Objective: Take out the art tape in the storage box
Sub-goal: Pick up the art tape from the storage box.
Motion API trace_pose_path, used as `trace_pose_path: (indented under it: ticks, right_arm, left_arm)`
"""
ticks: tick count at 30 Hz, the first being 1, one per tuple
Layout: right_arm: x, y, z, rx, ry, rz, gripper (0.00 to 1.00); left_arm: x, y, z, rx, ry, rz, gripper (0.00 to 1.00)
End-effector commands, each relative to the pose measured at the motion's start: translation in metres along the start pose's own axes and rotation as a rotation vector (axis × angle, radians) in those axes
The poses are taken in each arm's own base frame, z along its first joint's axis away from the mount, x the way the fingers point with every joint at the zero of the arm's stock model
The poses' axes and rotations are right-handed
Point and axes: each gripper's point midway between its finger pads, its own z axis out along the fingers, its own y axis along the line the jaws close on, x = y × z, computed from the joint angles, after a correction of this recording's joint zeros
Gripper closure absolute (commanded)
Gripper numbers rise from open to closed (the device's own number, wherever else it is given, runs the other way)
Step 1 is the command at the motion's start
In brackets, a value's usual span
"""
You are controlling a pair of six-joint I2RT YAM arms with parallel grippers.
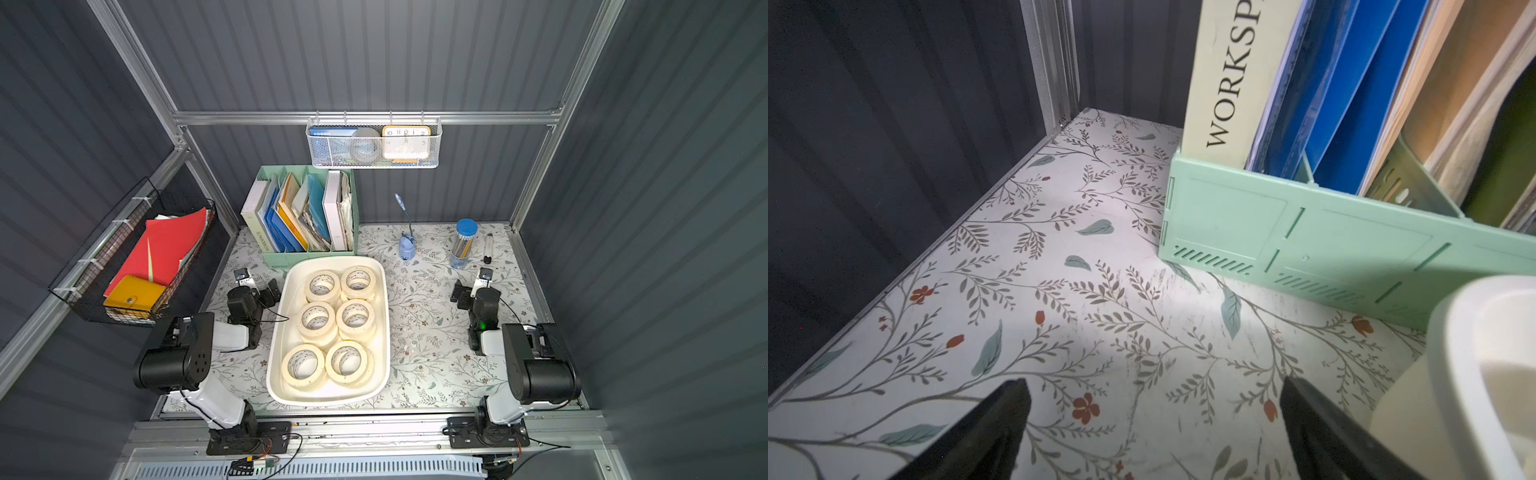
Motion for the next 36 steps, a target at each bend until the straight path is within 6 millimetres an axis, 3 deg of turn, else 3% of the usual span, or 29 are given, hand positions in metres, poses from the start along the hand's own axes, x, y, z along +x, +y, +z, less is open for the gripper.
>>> trace_pose_path:
  ticks: [1,32,36]
  right_arm:
    - [0.002,0.002,0.001,-0.006,0.005,-0.009,0.01]
    - [0.002,0.001,0.002,-0.001,0.009,-0.005,0.01]
    - [-0.014,-0.006,-0.002,0.046,-0.002,0.008,0.01]
  left_arm:
    - [0.002,-0.01,0.001,0.04,0.006,0.007,0.0]
    - [0.003,-0.011,0.001,0.04,0.009,0.008,0.0]
    - [-0.01,0.001,-0.001,-0.03,0.01,-0.031,0.0]
